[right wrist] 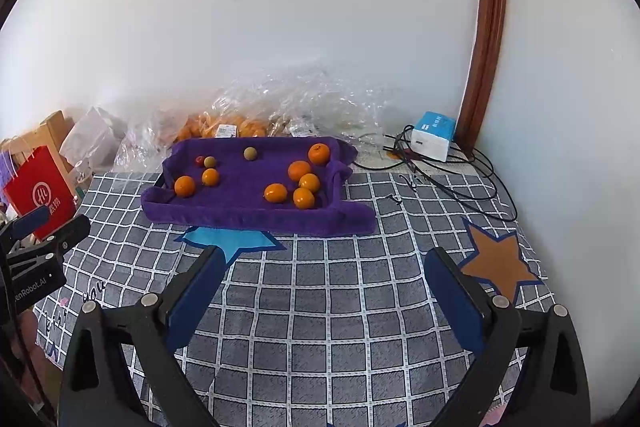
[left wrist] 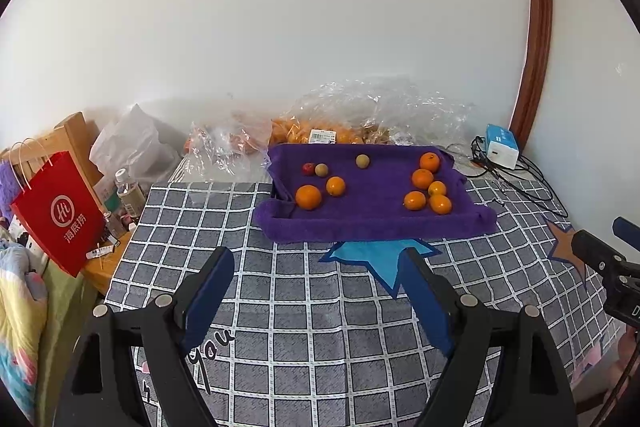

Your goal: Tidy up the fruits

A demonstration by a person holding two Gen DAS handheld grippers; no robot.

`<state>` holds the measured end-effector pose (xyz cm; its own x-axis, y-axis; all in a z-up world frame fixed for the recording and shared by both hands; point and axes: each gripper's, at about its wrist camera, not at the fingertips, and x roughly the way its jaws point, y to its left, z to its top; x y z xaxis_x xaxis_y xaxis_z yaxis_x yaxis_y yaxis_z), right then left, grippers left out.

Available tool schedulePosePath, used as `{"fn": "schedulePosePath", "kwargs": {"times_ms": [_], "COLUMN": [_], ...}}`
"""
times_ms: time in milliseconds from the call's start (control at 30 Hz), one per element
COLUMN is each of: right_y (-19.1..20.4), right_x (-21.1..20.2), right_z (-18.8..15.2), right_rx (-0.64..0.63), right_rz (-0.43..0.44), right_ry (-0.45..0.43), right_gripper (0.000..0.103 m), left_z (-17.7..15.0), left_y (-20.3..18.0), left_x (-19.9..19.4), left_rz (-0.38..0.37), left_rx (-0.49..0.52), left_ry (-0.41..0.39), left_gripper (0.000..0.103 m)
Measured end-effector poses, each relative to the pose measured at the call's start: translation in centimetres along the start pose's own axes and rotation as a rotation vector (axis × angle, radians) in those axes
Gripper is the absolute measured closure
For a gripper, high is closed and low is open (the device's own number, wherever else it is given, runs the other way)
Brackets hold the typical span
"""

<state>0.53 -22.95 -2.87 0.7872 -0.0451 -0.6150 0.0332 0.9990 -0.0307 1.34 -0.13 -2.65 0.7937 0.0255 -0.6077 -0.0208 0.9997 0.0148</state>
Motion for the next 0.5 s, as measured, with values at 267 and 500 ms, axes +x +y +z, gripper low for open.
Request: {"fn": "schedulePosePath", "kwargs": {"times_ms": [267,500], "right_y": [-0.53,-0.27], "right_x": [-0.23,-0.12], "right_z": [-0.15,-0.37], "right_rx": [0.011,0.003], "right_rz": [0.0,-0.004], "right_ry": [-0.005,-0.004], "right_gripper": [0.003,0.002], "left_z": [-0.12,-0.04], "left_y": [-0.47,-0.85], "left_x": [-0.32,-0.57], "left_rz": [0.001,0.005], "left_rx": [0.008,0.018], "left_ry": [-0.001,-0.011], "left_gripper": [0.02,0.02]}}
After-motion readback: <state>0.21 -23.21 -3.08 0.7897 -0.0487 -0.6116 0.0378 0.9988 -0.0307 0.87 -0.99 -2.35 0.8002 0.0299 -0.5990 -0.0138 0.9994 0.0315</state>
